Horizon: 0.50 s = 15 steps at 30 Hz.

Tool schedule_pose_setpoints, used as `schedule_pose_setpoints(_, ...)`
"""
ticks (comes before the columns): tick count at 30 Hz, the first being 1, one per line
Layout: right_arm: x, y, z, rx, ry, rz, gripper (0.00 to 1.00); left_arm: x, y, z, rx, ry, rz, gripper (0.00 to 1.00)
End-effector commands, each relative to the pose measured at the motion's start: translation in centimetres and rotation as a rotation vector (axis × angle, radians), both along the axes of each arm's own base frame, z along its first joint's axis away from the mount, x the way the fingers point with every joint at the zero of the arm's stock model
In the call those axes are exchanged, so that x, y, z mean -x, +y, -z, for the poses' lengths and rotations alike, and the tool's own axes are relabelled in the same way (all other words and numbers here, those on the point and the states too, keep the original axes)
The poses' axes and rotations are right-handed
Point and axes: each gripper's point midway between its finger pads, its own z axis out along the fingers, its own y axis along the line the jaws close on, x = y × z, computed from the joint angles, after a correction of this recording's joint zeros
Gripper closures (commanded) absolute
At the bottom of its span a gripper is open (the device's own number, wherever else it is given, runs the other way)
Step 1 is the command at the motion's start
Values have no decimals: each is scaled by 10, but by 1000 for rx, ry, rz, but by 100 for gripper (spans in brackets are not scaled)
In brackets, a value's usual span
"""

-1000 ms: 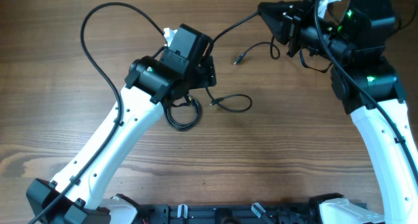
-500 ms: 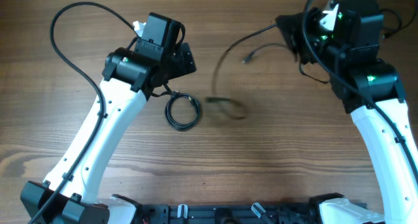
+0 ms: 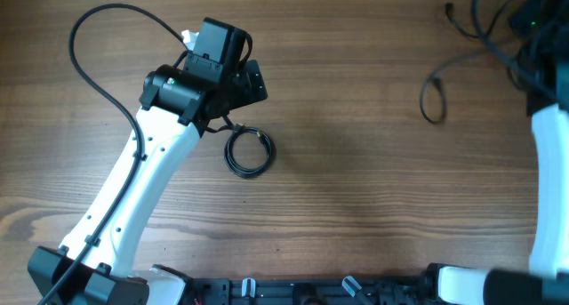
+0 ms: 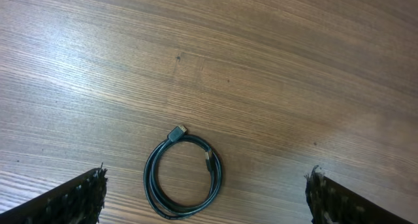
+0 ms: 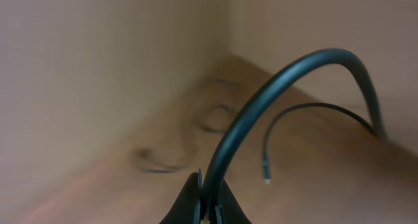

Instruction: Untangle cables

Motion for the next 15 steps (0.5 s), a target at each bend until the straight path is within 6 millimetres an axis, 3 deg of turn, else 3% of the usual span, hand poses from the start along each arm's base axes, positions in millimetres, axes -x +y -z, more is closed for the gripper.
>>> schedule_pose_setpoints(1, -3, -43, 50, 5, 182, 34, 96, -1, -1, -1, 11, 1, 3, 0)
schedule_pose_setpoints(2, -11, -43, 73, -68, 210, -21, 96, -1, -1, -1, 10, 4, 4, 0)
schedule_pose_setpoints(10, -14, -59, 174, -179, 454, -4, 96, 0, -3, -1, 19, 7, 9, 0)
schedule_pose_setpoints(15, 2, -60, 216, -246, 564, 81, 95, 0, -3, -1, 23, 8, 11, 0)
